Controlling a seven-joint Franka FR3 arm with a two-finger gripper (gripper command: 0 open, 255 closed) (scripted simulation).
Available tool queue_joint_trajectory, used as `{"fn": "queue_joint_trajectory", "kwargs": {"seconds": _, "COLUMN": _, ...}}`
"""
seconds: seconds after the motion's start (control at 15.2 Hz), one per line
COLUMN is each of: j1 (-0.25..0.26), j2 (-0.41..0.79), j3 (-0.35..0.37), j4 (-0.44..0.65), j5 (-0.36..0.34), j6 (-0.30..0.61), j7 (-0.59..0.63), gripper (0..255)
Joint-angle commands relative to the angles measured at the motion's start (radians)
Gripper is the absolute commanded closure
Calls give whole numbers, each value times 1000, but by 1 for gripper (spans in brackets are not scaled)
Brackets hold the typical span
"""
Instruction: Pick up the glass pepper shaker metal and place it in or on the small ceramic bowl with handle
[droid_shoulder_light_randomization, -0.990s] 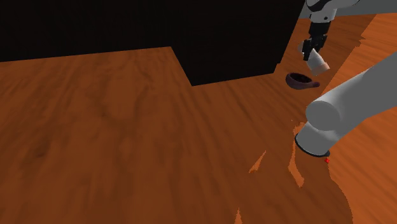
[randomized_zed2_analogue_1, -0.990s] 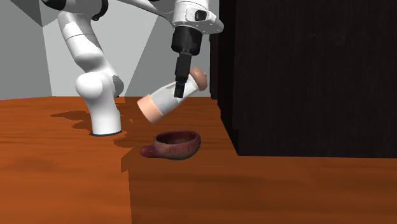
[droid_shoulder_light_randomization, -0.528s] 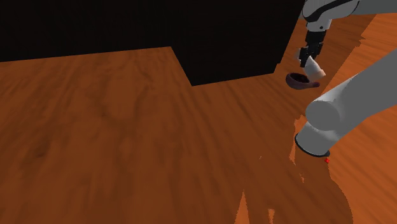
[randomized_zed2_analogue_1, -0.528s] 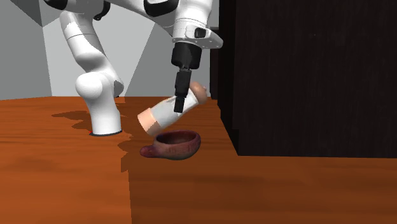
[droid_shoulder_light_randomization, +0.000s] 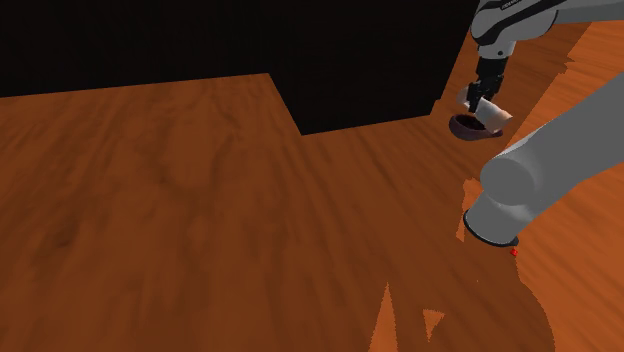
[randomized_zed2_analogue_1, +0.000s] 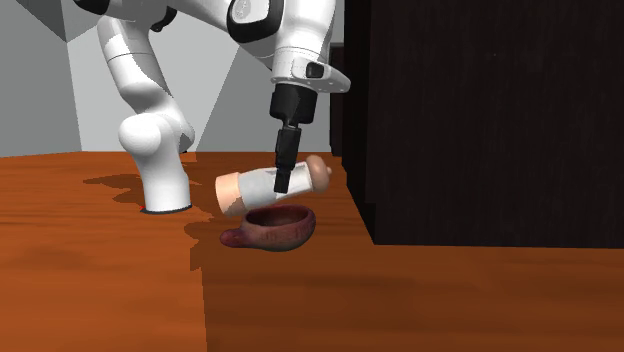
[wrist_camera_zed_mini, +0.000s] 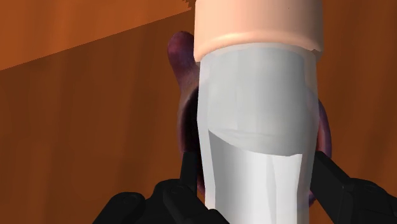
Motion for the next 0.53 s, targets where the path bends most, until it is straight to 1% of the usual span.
{"fn": "queue_joint_trajectory", "kwargs": {"seconds": 0.0, "j1": 0, "j2": 1, "j3": 0, "j4": 0, "j5": 0, "j6": 1, "j7": 0, "gripper": 255}}
{"fn": "queue_joint_trajectory", "kwargs": {"seconds": 0.2, "j1": 0, "j2": 1, "j3": 0, "j4": 0, "j5": 0, "j6": 1, "j7": 0, "gripper": 255}}
{"fn": "queue_joint_trajectory", "kwargs": {"seconds": 0.26, "j1": 0, "j2": 1, "j3": 0, "j4": 0, "j5": 0, "j6": 1, "j7": 0, "gripper": 0}}
{"fn": "queue_joint_trajectory", "kwargs": {"seconds": 0.46, "j1": 0, "j2": 1, "j3": 0, "j4": 0, "j5": 0, "j6": 1, "j7": 0, "gripper": 0}}
